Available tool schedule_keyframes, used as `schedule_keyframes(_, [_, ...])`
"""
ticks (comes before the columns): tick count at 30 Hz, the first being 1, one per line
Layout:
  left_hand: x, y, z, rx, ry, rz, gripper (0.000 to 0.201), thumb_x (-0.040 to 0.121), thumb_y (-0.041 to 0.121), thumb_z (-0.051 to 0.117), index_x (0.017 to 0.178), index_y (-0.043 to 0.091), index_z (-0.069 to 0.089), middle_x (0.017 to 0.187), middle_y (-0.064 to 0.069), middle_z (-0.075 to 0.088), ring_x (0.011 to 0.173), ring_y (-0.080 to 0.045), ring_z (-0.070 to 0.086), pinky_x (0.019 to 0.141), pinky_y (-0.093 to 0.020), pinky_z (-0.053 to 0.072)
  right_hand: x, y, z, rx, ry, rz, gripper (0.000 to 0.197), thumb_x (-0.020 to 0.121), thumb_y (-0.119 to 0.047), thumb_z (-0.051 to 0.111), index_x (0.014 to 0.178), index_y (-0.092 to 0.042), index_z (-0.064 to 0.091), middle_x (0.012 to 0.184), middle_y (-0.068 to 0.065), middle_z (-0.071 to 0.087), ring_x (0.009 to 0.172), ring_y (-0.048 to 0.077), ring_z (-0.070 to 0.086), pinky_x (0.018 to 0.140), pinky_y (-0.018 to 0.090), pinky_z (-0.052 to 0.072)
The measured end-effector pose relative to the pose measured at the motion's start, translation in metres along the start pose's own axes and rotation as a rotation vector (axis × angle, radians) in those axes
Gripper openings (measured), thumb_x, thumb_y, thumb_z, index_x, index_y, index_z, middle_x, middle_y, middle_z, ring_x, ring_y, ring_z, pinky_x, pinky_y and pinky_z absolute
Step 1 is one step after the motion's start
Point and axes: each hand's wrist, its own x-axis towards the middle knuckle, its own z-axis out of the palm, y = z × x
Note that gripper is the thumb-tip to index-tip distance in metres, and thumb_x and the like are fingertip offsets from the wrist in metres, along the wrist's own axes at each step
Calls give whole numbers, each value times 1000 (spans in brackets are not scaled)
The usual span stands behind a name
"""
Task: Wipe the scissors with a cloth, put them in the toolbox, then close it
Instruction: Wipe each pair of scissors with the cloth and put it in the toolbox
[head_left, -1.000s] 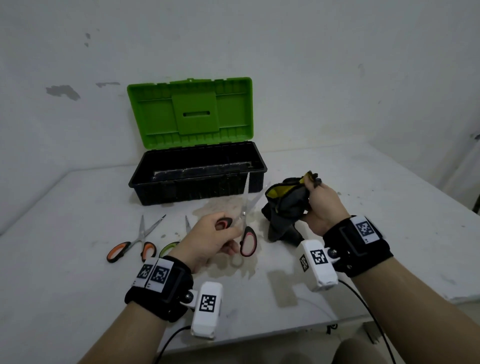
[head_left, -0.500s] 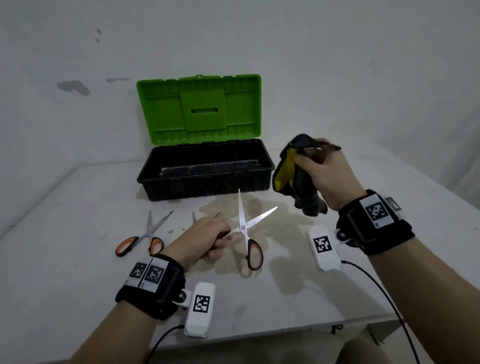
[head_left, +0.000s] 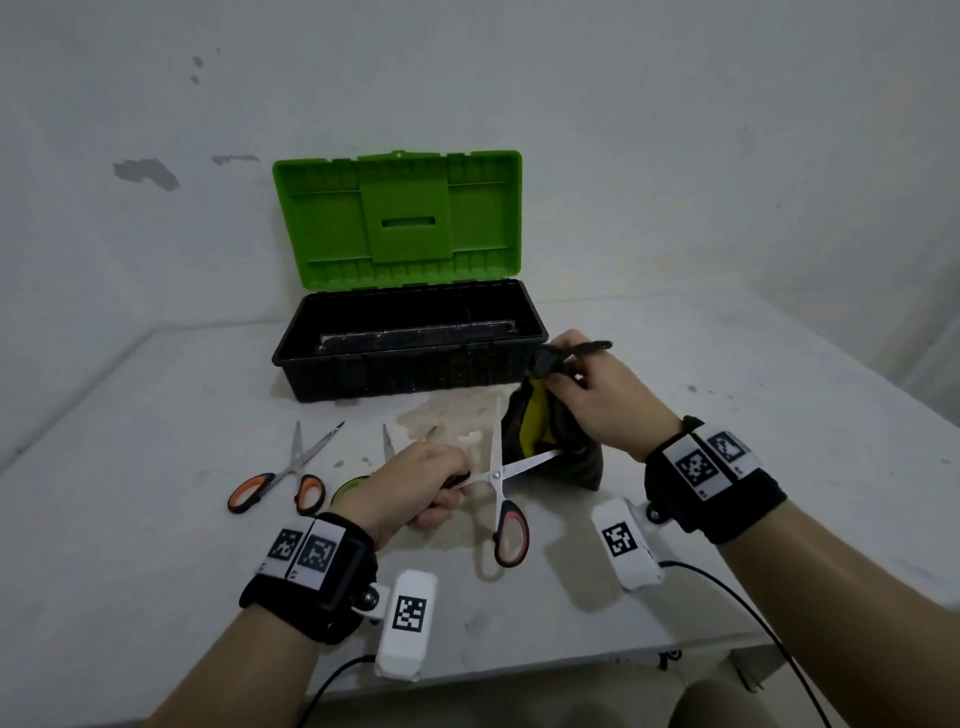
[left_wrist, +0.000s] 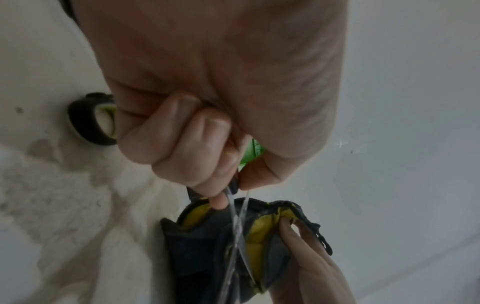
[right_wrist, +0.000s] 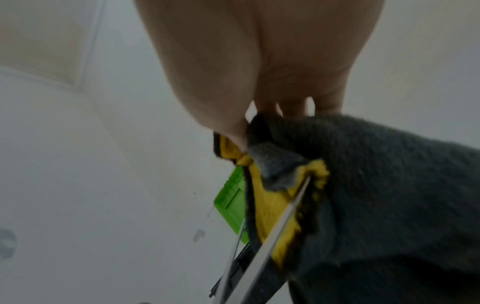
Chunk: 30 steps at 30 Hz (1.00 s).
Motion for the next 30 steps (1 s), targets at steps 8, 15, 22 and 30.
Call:
schedule_keyframes(8, [8,-8,-4,-134,6,3,4,92,16,45,89,14,43,58,-1,42,49,-14,29,48,-27,18,6,15,-9,254,420,261,24,90,-35,55,112,-24,58,101,1,67,97,21,64,92,44,52])
schedule_keyframes(15, [7,-10,-12,-187,-54,96,9,103,12,48,103,8,56,67,-5,56,50,-14,41,48,-23,25,1,24,-19,605,297,440,25,92,-17,56,117,-13,59,111,13,69,103,26,67,97,46,52])
schedule_keyframes(22, [15,-5,-15,-353,85,152,17,104,14,47,95,7,60,67,-4,51,50,-11,42,46,-18,32,-28,20,2,796,83,500,20,98,-5,47,106,7,61,94,23,68,82,29,69,72,33,57])
schedule_keyframes(30, [20,-4,-22,-498,95,191,18,102,19,48,90,8,57,60,1,47,57,-15,48,52,-22,43,-47,13,4,1131,-201,653,15,91,-7,51,91,-1,64,86,17,70,76,28,69,71,34,59])
